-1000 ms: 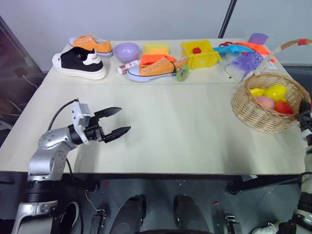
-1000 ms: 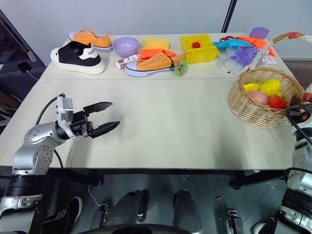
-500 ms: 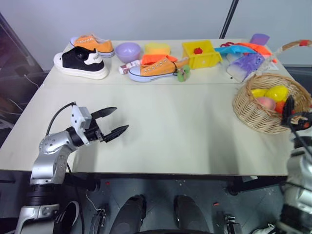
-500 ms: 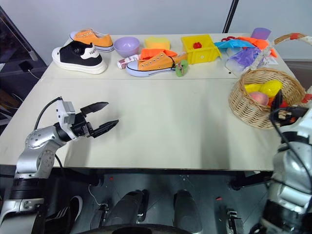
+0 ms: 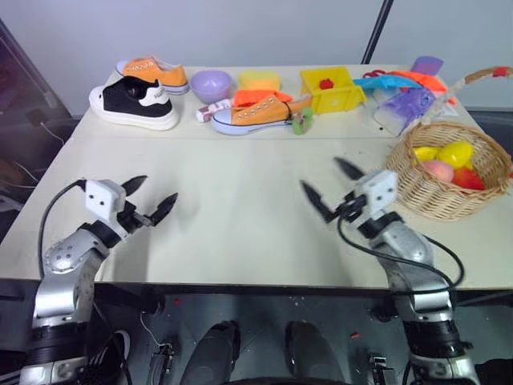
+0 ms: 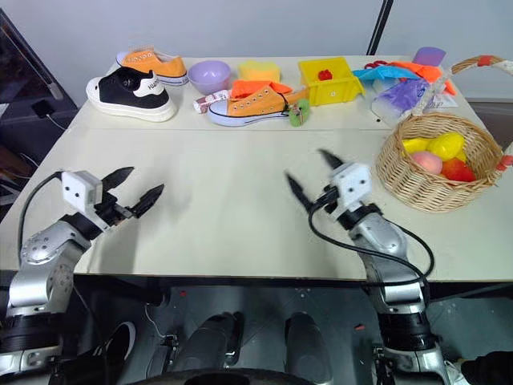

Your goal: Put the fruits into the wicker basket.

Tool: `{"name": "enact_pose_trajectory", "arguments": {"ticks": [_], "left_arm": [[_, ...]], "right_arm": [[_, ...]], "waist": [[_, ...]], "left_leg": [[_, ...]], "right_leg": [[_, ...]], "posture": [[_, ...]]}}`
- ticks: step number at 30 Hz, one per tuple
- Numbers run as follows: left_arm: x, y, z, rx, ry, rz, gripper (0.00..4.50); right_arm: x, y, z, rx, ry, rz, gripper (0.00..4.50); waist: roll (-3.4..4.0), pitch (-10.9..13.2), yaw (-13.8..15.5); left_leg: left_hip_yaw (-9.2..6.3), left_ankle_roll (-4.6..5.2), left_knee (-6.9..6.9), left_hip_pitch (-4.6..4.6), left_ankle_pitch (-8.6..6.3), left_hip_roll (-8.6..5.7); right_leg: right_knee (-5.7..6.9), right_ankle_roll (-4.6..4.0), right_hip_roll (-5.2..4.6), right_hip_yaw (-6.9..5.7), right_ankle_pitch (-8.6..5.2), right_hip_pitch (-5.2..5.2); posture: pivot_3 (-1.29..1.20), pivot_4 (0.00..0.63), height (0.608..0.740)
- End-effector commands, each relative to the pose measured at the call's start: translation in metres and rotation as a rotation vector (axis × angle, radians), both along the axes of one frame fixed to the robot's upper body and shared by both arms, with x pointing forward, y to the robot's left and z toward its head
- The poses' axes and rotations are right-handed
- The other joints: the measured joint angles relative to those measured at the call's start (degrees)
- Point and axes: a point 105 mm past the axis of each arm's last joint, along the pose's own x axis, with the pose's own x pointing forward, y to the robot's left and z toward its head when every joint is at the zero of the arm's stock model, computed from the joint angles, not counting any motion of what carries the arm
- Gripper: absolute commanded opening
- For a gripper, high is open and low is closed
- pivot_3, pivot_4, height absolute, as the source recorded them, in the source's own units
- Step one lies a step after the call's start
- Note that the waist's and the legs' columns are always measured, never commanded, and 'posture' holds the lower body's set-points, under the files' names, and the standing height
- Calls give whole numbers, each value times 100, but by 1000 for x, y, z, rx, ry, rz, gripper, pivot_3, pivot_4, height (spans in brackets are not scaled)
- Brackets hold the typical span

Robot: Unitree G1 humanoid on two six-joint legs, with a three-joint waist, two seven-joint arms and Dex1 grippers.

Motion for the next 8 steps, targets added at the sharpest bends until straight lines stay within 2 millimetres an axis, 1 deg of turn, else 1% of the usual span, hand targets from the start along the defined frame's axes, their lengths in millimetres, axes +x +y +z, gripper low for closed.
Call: {"name": "enact_pose_trajectory", "arguments": {"ticks": [1, 3, 8], "left_arm": [[-3, 19, 17, -74, -71, 103, 4500], [-5, 23, 20, -87, -91, 123, 4500], [-9, 29, 17, -60, -111, 170, 4500]], "right_arm": [[-1, 8, 3, -52, 21, 179, 4466], [7, 6, 5, -81, 0, 189, 4466], [14, 11, 7, -80, -3, 240, 4466]], "waist": [[-5, 2, 5], [-6, 2, 0], [-7, 1, 0]], "left_leg": [[-2, 0, 1, -1, 0, 0], [-4, 0, 5, -1, 0, 1], [-6, -1, 0, -1, -1, 1]], "right_leg": [[-1, 0, 0, -4, 0, 1], [-1, 0, 0, -6, 1, 3], [-1, 1, 1, -6, 1, 0]], "posture": [[0, 150, 740], [0, 150, 740], [0, 150, 740]]}}
